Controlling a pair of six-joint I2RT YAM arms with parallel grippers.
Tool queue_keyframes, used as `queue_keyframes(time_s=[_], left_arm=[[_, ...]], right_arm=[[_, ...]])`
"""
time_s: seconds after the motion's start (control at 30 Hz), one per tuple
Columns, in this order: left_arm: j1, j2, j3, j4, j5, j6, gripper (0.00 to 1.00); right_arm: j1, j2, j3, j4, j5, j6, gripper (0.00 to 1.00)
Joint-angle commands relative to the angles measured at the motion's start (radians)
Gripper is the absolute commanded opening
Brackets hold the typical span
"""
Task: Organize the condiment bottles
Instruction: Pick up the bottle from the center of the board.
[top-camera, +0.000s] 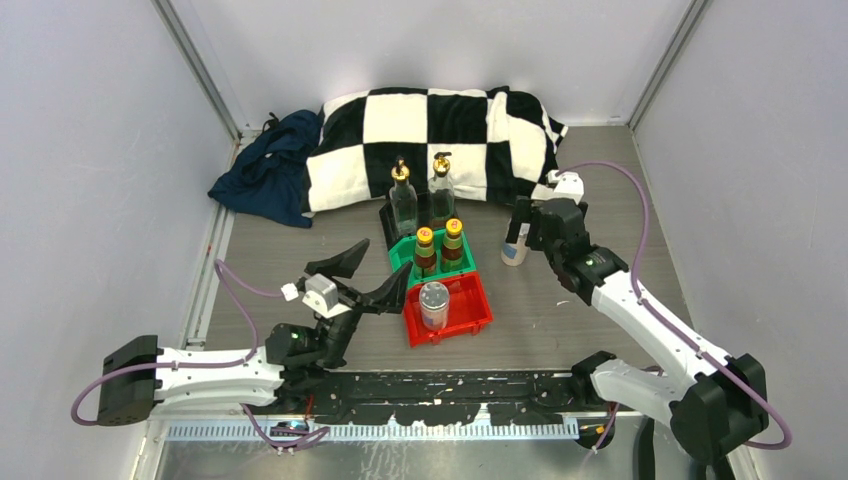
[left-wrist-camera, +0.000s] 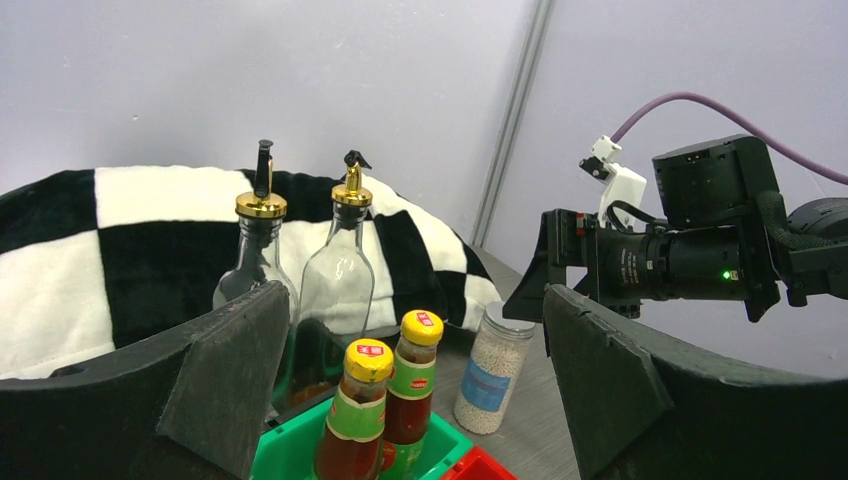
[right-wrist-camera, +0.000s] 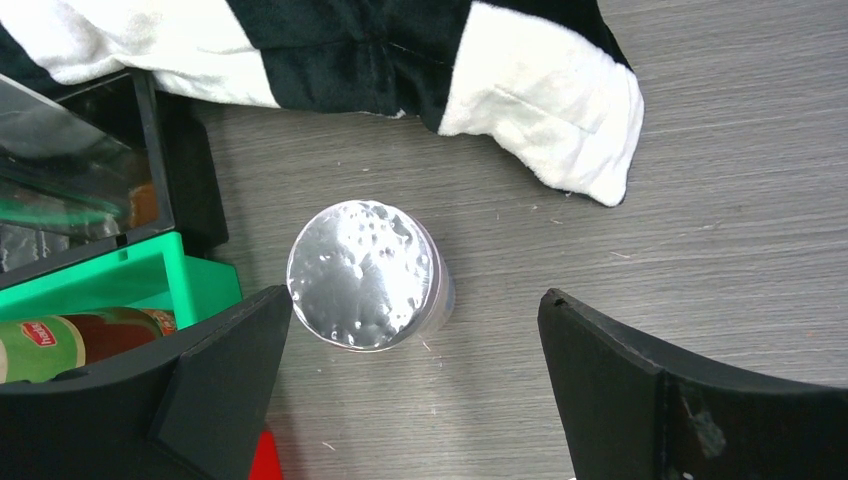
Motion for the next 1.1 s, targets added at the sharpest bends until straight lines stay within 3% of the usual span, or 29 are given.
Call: queue_keyframes(time_s=[0.0,0.3,0.53,0.73,1.07], left_arm=[[-0.002,-0.021,-0.009,0.068,-0.009,0.013,0.98],[-0.002,-0.111,0.035,-0.081,-0.046,-0.009,0.97],[-0.004,-0.172,0.049,-0.170,-0.064,-0.034,0.97],[-0.003,-0.232,0.106,-0.354,-0.073,-0.065,1.00],[-0.002,-0.315,0.128,-0.456,-0.070,-0.077,1.00]], right_arm=[[0.017,0.035,0.131,-0.025,-0.024,-0.020,1.00],[0.046,0.253,0.641,-0.564,0.010,0.108,1.00],[0.045,0.402,0.923,-0.855,0.006,0.130,1.00],[0.041,0.456,0.950,-0.939,-0.024,0.116,1.00],[0.006,0.468,0.882,-0.937,-0.157,0.167,0.99]])
